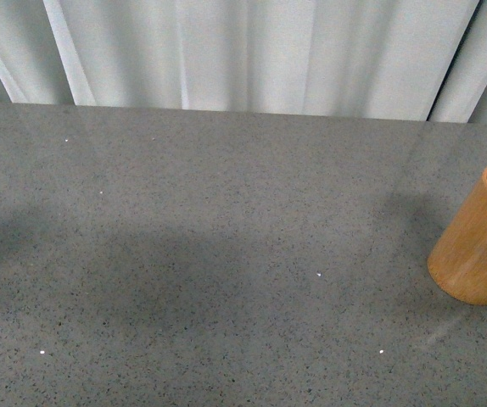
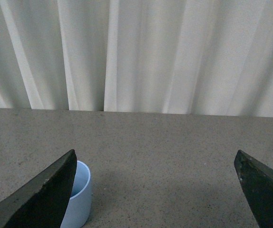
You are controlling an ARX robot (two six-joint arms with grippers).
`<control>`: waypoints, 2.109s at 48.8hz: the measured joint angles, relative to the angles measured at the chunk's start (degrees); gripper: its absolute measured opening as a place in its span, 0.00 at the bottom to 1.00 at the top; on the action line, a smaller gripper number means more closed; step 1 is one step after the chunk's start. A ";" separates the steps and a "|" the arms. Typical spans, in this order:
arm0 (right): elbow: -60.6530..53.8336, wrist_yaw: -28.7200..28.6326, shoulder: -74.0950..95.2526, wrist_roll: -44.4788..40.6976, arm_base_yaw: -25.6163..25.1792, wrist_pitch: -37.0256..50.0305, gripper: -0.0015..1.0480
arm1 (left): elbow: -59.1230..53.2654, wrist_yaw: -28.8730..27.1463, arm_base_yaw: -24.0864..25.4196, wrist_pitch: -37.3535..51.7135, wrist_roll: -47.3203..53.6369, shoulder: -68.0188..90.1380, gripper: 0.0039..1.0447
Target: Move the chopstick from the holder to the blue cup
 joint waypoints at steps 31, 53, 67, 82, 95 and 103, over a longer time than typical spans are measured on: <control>0.00 0.00 0.00 0.00 0.00 0.00 0.90 | 27.67 -1.05 10.58 2.05 2.64 59.17 0.94; 0.00 0.00 0.00 0.00 0.00 0.00 0.90 | 47.10 -4.70 19.19 -8.04 15.87 87.21 0.94; 0.00 0.00 0.02 0.00 0.00 0.00 0.90 | 45.81 -4.02 20.09 -6.62 15.61 89.44 0.94; 0.00 0.00 0.00 0.00 0.00 0.00 0.90 | 45.03 -4.79 19.15 -4.76 15.12 92.70 0.94; 0.00 0.00 0.00 0.00 0.00 0.00 0.90 | 46.56 -7.17 17.97 -2.97 14.58 98.64 0.94; 0.00 0.00 0.00 0.00 0.00 0.00 0.90 | 48.72 -7.30 17.25 -3.37 12.57 100.74 0.85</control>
